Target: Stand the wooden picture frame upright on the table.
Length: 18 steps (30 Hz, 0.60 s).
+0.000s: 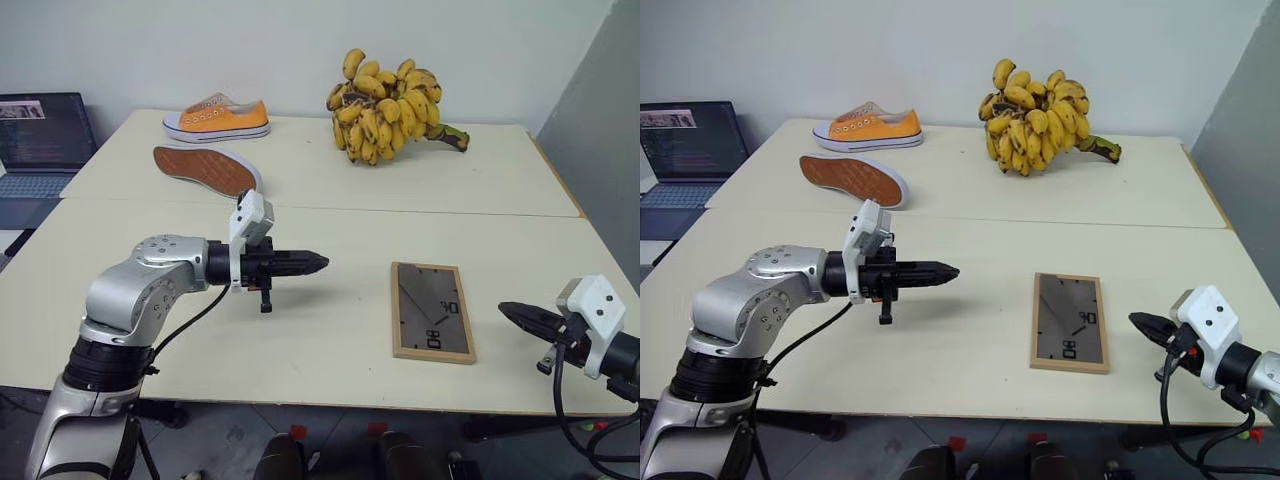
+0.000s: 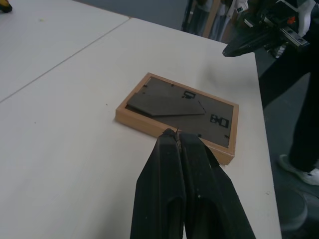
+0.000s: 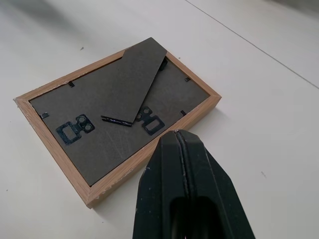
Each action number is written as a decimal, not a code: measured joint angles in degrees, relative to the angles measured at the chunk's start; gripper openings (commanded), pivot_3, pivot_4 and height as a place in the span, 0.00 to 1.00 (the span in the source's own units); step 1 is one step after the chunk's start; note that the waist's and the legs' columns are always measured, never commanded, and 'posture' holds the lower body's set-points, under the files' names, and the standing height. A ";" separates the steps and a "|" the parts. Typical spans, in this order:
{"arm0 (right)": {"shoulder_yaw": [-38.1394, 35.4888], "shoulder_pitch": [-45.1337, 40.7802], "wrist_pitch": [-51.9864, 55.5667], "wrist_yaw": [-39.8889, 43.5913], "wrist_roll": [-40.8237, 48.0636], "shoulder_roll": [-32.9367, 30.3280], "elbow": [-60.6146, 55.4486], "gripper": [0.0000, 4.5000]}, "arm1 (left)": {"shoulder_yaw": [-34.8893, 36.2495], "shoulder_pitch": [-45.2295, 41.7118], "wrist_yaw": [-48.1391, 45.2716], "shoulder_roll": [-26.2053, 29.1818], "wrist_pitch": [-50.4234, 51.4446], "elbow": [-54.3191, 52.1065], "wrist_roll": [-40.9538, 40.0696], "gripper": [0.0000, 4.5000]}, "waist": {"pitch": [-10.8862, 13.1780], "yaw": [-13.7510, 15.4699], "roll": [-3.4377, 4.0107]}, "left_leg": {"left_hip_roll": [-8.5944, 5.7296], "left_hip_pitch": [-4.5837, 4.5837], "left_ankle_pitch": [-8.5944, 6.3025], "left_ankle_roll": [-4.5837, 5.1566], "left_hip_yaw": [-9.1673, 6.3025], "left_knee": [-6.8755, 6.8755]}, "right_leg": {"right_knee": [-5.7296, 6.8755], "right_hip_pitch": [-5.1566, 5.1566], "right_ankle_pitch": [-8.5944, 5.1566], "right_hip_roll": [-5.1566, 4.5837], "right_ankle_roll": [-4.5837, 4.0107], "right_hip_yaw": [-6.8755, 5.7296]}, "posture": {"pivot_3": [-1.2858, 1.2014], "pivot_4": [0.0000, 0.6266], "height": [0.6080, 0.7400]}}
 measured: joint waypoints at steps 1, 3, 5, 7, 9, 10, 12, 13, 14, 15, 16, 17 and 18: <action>0.00 0.00 0.03 -0.01 0.07 0.05 -0.10 0.00 | 0.00 0.02 0.23 -0.13 -0.10 0.00 0.14 0.00 | 0.00 0.00 0.00 | 0.00 0.00 0.00 0.00 0.00 0.00 | 0.00 0.00 0.00 0.00 0.00 0.00 | 0.52 0.24 1.00; 0.00 -0.03 0.43 -0.15 0.42 0.19 -0.47 0.00 | -0.01 0.03 1.50 -0.54 -0.29 0.14 1.12 0.00 | 0.00 0.00 0.00 | 0.00 0.01 0.00 0.00 0.00 0.01 | 0.02 0.01 0.00 0.00 0.01 0.00 | 0.52 0.24 1.00; 0.01 -0.08 1.02 -0.25 0.74 0.32 -0.82 0.00 | -0.05 0.03 2.34 -1.00 -0.16 0.45 1.79 0.00 | 0.00 0.00 0.00 | 0.00 0.01 0.00 0.00 0.00 0.02 | 0.02 0.01 0.00 0.00 0.02 0.00 | 0.52 0.24 1.00; 0.01 -0.41 1.20 -0.47 0.99 0.32 -0.82 0.00 | -0.33 -0.06 2.68 -1.09 0.47 0.43 1.90 0.00 | 0.00 0.00 0.00 | 0.00 0.01 0.00 0.00 0.00 0.02 | 0.02 0.01 0.01 0.00 0.03 0.01 | 0.52 0.24 1.00; 0.00 -1.23 1.31 -0.86 1.12 0.31 -0.81 0.00 | -1.48 -0.26 2.71 -0.27 1.62 0.16 2.28 0.00 | 0.00 -0.03 0.00 | 0.00 0.01 0.00 0.00 0.00 0.02 | 0.02 0.00 0.01 0.00 0.02 0.01 | 0.52 0.24 1.00; 0.00 -1.37 1.33 -1.04 1.15 0.31 -0.81 0.00 | -1.96 -0.40 2.67 -0.07 2.33 0.05 2.30 0.00 | 0.00 0.00 0.00 | 0.00 0.01 0.00 0.00 0.00 0.02 | 0.02 0.00 0.01 0.00 0.02 0.01 | 0.52 0.24 1.00; 0.01 -1.49 1.42 -1.16 1.16 0.31 -0.79 0.00 | -2.28 -0.41 2.09 -0.02 3.56 -0.12 2.12 0.00 | 0.00 0.02 0.00 | 0.00 0.00 0.00 0.00 0.00 0.02 | 0.02 0.00 0.01 0.00 0.02 0.01 | 0.52 0.24 1.00; 0.01 -1.49 1.43 -1.18 1.15 0.31 -0.79 0.00 | -2.44 -0.41 1.95 0.10 3.90 -0.26 2.08 0.00 | 0.00 0.03 0.00 | 0.00 0.00 0.00 0.00 0.00 0.02 | 0.01 0.00 0.01 0.00 0.02 0.01 | 0.52 0.24 1.00; 0.01 -1.48 1.44 -1.21 1.16 0.32 -0.79 0.00 | -2.63 -0.42 1.90 0.23 4.24 -0.49 2.09 0.00 | 0.00 0.05 0.00 | 0.00 0.00 0.00 0.00 0.00 0.02 | 0.02 0.00 0.01 0.00 0.02 0.01 | 0.52 0.24 1.00; 0.01 -1.48 1.45 -1.24 1.16 0.32 -0.79 0.00 | -2.76 -0.47 1.91 0.28 4.70 -0.66 2.12 0.00 | 0.00 0.05 0.00 | 0.00 0.01 0.00 0.00 0.00 0.02 | 0.03 0.00 0.01 0.00 0.02 0.01 | 0.52 0.24 1.00; 0.01 -1.49 1.47 -1.27 1.16 0.32 -0.79 0.00 | -3.11 -0.58 1.91 0.37 4.91 -0.69 2.17 0.00 | 0.00 0.05 0.00 | 0.00 0.01 0.00 0.00 0.00 0.02 | 0.03 0.00 0.01 0.00 0.02 0.01 | 0.52 0.24 1.00; 0.01 -1.47 1.47 -1.32 1.15 0.33 -0.79 0.00 | -3.34 -0.65 1.92 0.37 4.94 -0.68 2.28 0.00 | 0.00 0.05 0.00 | 0.00 0.01 0.00 0.00 0.00 0.02 | 0.03 0.00 0.01 0.00 0.02 0.01 | 0.52 0.24 1.00; 0.01 -1.46 1.47 -1.44 1.13 0.38 -0.79 0.00 | -3.57 -0.81 1.94 0.36 4.95 -0.66 2.43 0.00 | 0.00 0.05 0.00 | 0.00 0.01 0.00 0.00 0.00 0.03 | 0.03 0.00 0.01 0.00 0.02 0.01 | 0.52 0.24 1.00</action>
